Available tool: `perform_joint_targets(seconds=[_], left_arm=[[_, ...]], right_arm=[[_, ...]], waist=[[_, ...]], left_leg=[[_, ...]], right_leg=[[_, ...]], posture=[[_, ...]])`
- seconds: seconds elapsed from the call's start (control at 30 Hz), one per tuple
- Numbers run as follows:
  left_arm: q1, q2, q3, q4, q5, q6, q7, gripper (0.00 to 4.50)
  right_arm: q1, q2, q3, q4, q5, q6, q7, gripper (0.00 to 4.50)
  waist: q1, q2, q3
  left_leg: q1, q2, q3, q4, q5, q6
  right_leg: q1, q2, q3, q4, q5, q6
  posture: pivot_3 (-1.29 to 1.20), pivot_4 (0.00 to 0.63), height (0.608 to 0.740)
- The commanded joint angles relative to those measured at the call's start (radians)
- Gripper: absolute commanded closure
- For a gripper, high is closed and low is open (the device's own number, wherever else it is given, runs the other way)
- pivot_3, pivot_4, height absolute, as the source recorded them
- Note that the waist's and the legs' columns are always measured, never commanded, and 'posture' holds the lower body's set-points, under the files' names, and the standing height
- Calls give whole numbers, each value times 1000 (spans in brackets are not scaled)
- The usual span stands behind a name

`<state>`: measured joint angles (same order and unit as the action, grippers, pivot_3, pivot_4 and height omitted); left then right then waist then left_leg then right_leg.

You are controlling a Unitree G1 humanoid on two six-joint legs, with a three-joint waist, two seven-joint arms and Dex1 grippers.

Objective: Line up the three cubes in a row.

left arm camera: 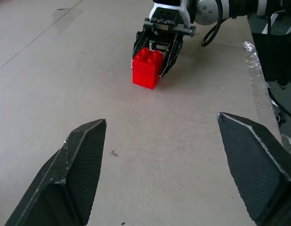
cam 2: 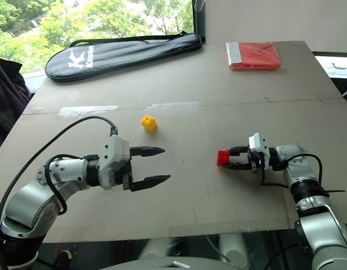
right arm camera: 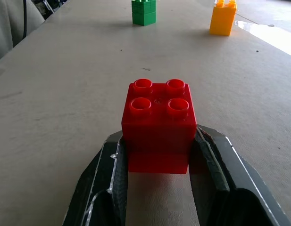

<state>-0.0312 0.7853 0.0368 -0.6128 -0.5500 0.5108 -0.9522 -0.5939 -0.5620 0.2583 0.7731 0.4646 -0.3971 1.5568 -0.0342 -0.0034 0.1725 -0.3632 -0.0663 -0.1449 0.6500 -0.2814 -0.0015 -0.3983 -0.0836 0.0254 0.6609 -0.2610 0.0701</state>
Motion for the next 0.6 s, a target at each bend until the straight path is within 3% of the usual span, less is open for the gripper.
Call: perform_joint_targets(seconds=[0.03, 0.27, 0.5, 0.6], left_arm=[[37, -4, 28, -72, 0, -19, 32, 646], [40, -2, 19, -77, -1, -22, 49, 646], [22, 0, 2, -64, 4, -29, 37, 646], [22, 1, 0, -64, 4, -30, 36, 646]], right_arm=[[-70, -35, 108, 75, 80, -82, 58, 3212], [-119, -53, 207, 157, 157, -140, 58, 3212], [-152, -65, 264, 206, 140, -155, 58, 3212], [-167, -64, 259, 241, 111, -146, 58, 1869]], waist=[[-1, 0, 0], [-1, 0, 0], [-1, 0, 0], [-1, 0, 0]], left_leg=[[0, 0, 0, 0, 0, 0], [0, 0, 0, 0, 0, 0], [0, 0, 0, 0, 0, 0], [0, 0, 0, 0, 0, 0]], right_leg=[[0, 0, 0, 0, 0, 0], [0, 0, -1, 0, 0, 0], [0, 0, -1, 0, 0, 0], [0, 0, -1, 0, 0, 0]], posture=[[0, 150, 732], [0, 150, 732], [0, 150, 732], [0, 150, 732]])
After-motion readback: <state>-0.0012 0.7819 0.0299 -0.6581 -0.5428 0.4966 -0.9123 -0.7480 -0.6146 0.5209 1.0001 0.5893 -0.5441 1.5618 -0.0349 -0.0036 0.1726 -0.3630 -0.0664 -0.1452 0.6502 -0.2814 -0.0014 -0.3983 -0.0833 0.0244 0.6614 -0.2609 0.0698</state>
